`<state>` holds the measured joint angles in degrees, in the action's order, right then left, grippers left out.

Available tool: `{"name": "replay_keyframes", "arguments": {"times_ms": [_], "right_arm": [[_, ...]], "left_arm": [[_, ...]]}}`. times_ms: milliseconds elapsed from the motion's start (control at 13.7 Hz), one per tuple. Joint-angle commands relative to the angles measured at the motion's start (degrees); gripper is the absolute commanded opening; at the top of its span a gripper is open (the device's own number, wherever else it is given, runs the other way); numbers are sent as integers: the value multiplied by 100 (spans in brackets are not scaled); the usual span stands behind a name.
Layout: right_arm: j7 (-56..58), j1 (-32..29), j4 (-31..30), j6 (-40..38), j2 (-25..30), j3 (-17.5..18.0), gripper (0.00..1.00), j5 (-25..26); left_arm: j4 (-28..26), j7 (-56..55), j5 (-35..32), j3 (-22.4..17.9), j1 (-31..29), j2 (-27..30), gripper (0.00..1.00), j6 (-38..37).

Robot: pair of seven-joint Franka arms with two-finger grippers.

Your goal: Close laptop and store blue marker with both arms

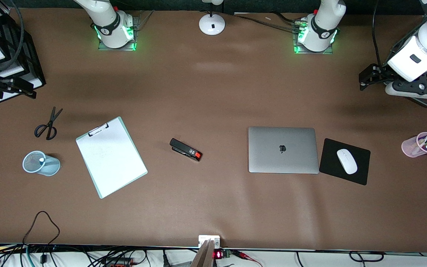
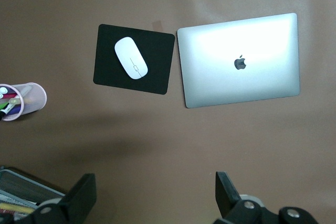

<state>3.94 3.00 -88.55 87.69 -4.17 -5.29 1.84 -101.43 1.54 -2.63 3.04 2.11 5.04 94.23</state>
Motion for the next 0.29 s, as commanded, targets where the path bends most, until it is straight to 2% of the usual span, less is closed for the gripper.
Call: {"name": "replay_keyframes", "arguments": {"times_ms": [0,218], "right_arm": [[-104,43,-119,3,136,-51,100,-96],[-104,26,-101,11,127,-51,100,-96]], "left_arm": [[159,31,87,-6,-18,-55,100,-133],[159,31,87,-14,-27,-55,100,-133]]}}
